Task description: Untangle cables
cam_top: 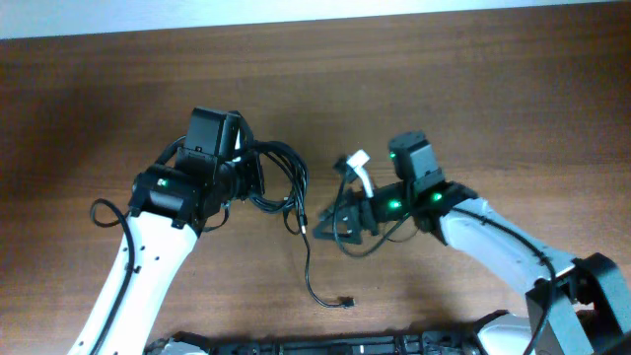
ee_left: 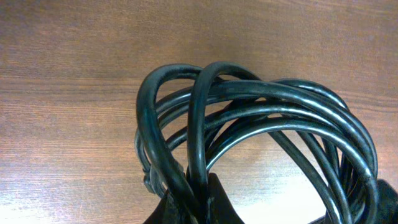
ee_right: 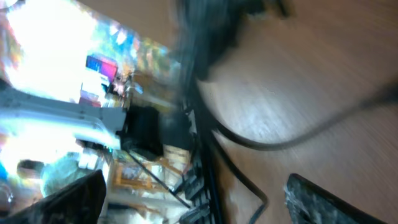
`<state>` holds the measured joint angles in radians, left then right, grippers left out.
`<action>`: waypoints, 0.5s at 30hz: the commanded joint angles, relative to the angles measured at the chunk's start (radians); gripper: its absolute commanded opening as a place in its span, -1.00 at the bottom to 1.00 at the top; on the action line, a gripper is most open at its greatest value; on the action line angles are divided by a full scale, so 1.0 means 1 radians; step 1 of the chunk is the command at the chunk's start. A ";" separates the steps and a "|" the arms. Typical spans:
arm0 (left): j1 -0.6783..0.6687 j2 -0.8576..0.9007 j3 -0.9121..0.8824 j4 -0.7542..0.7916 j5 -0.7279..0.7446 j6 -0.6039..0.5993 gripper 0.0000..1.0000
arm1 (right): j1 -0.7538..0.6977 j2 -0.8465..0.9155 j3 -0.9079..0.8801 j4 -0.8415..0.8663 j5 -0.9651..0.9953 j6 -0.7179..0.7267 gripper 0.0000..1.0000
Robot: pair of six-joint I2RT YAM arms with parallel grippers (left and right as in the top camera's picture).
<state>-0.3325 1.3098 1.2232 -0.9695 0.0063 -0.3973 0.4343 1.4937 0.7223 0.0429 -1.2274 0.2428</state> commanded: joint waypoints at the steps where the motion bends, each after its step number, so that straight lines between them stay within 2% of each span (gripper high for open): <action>1: 0.006 0.009 0.008 0.006 -0.003 -0.026 -1.00 | 0.094 0.000 0.007 0.161 0.202 -0.033 0.44; 2: 0.006 0.009 0.008 0.006 -0.003 -0.026 -1.00 | 0.119 0.000 0.007 0.192 0.256 -0.033 0.32; 4: 0.006 0.009 0.008 0.006 -0.004 -0.026 -1.00 | 0.196 0.000 0.007 0.220 0.349 -0.033 -0.15; 6: 0.006 0.009 0.008 0.017 -0.013 -0.026 -1.00 | 0.247 0.000 0.007 0.172 0.432 -0.033 -0.32; 7: 0.006 0.009 0.008 0.022 -0.032 -0.026 -1.00 | 0.266 0.000 0.007 0.133 0.479 -0.033 -0.50; 8: 0.006 0.009 0.008 0.026 -0.074 -0.026 -1.00 | 0.279 0.000 0.007 0.077 0.518 -0.033 -0.77; 9: 0.006 0.009 0.008 0.026 -0.130 -0.026 -1.00 | 0.279 0.000 0.007 0.036 0.518 -0.025 -0.92; 12: 0.006 0.009 0.008 0.025 -0.261 -0.053 -1.00 | 0.278 0.000 0.007 -0.066 0.490 0.036 -0.92; 15: 0.006 0.009 0.008 0.026 -0.299 -0.085 -1.00 | 0.251 -0.001 0.012 -0.009 0.182 0.161 -0.92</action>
<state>-0.3325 1.3178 1.2228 -0.9596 -0.1829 -0.4328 0.7036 1.4933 0.7273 -0.0051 -0.8055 0.3073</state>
